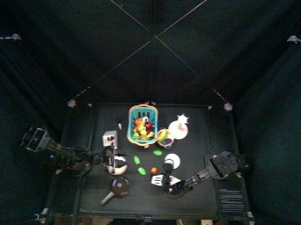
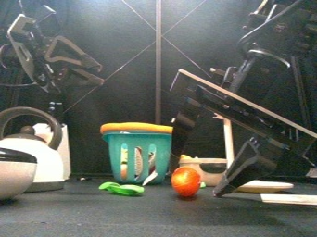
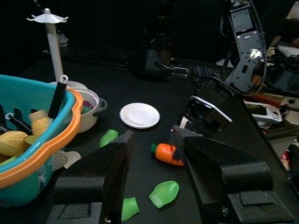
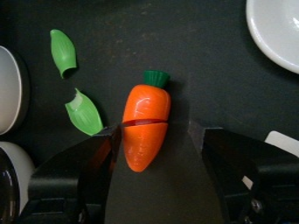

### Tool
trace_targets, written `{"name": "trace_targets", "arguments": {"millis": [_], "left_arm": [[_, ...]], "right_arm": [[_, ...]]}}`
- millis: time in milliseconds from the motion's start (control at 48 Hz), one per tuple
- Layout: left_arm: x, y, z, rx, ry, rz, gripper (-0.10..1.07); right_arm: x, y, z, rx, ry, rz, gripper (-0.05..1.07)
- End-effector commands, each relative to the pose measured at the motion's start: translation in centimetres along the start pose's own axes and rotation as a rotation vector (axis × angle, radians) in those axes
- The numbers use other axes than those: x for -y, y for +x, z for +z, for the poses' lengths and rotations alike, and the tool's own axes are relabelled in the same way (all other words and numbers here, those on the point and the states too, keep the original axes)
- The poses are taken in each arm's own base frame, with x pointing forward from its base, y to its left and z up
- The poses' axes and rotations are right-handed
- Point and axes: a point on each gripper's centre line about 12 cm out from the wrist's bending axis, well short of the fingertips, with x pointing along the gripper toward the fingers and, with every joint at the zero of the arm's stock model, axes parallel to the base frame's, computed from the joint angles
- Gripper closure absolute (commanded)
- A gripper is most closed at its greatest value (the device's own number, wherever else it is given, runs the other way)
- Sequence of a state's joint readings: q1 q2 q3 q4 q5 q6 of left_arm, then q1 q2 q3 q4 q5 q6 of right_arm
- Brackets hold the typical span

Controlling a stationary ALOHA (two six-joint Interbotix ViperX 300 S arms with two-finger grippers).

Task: Reorient carrot for cutting

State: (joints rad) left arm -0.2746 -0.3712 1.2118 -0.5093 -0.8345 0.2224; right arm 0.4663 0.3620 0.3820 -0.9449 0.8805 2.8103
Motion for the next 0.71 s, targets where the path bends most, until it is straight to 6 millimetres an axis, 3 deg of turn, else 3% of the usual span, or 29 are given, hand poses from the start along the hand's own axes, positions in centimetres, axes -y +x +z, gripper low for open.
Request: {"name": "trace_targets", "arguments": {"millis": [0, 688], "left_arm": [[0.2, 0.2, 0.5, 0.019, -0.004, -0.005, 0.17], [0.2, 0.2, 0.5, 0.017, -0.004, -0.005, 0.17]], "right_arm": [[-0.8, -1.2, 0.9, 0.002, 0.024, 0.022, 0.06], [-2.0, -2.4, 1.9, 0.016, 0.004, 0.084, 0.06]]}}
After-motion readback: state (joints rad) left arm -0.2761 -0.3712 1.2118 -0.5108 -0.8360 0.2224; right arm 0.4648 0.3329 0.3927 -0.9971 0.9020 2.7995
